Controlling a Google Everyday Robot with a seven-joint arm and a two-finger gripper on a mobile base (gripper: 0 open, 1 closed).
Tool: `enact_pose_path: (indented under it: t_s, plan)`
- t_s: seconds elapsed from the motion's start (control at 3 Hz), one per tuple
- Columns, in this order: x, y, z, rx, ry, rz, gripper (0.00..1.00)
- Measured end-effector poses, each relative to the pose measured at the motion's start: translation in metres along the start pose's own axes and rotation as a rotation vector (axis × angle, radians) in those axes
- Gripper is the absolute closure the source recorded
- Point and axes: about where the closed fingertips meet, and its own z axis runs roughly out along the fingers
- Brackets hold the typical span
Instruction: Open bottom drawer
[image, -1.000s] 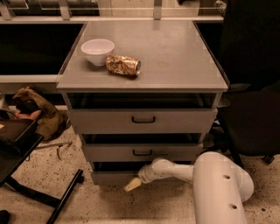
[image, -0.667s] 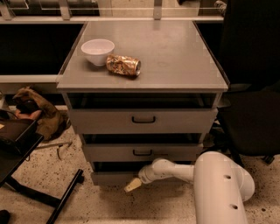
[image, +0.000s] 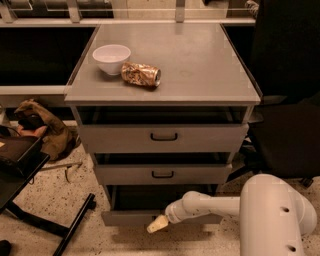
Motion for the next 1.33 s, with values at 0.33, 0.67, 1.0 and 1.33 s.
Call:
enact_pose_path:
  t_s: [0.33, 0.67, 1.0, 1.33]
  plan:
    - [0.000, 0.000, 0.000, 0.000, 0.000, 0.000, 0.00]
    - [0.019, 0.014, -0.002, -0.019, 0.014, 0.026, 0.00]
    - [0.036, 0.024, -0.013, -0.029, 0.020, 0.070, 0.00]
    - [0.073, 0.052, -0.030, -0.062, 0.035, 0.145, 0.00]
